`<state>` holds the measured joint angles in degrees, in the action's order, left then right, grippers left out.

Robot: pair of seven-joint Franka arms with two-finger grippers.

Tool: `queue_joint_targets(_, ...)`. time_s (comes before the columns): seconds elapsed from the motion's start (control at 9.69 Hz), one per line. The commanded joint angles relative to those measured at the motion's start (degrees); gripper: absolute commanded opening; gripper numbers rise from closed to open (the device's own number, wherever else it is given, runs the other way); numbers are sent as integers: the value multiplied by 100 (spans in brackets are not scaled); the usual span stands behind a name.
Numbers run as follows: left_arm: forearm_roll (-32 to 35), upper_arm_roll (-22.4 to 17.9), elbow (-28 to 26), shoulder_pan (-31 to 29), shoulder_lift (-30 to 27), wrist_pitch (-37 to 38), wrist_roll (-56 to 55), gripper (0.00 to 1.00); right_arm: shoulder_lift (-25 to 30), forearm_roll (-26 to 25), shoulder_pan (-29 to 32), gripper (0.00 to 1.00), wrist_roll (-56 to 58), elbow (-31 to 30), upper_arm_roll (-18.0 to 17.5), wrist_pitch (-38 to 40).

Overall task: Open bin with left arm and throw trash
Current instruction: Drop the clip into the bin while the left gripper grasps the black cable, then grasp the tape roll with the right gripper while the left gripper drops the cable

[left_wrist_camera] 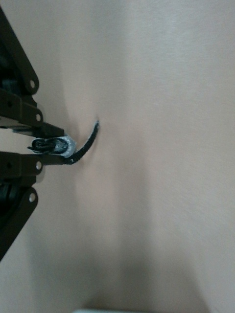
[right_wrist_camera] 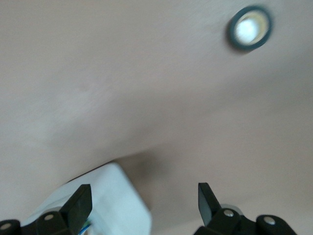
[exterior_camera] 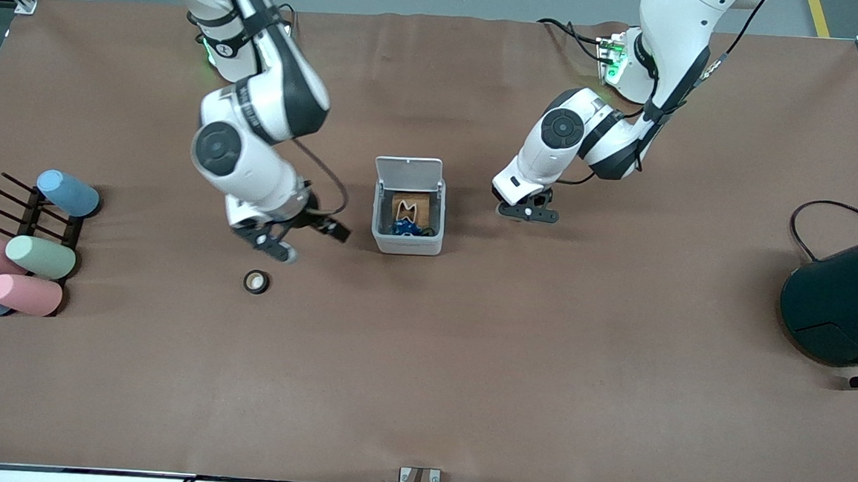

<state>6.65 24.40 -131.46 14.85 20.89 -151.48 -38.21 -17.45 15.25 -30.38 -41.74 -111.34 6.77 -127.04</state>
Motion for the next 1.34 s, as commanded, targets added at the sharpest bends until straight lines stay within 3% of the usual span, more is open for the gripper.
queue_joint_targets(0.0, -24, 30, 609, -26, -155, 747, -29, 0, 14, -250, 461, 96, 463, -413, -88, -276)
queue_joint_targets(0.31, -32, 65, 2093, 52, -182, 2119, -142, 0, -187, -259, 875, 99, 975, -975, -97, -1203)
queue_joint_targets(0.52, -129, 74, 2911, 411, 19, 2254, -693, 0, -513, -259, 1077, 99, 1141, -960, -97, -1683)
queue_joint_targets(0.72, -226, 74, 3720, 990, 598, 2254, -1493, 0, -785, -259, 1165, 99, 1282, -960, -97, -2076)
queue_joint_targets(0.93, -191, 65, 4110, 1422, 1082, 2141, -2135, 4, -804, -250, 1183, 99, 1257, -951, -97, -2131)
queue_joint_targets(1.03, -191, 57, 4111, 1528, 1189, 1783, -2251, 39, -926, -242, 1201, 99, 1256, -899, -97, -2253)
queue_joint_targets(1.14, -173, 57, 3989, 1529, 1224, 1553, -2322, 99, -1040, -224, 1236, 99, 1222, -872, -97, -2411)
queue_joint_targets(1.24, -173, 57, 3944, 1529, 1225, 1551, -2471, 100, -1137, -224, 1245, 99, 1213, -715, -97, -2369)
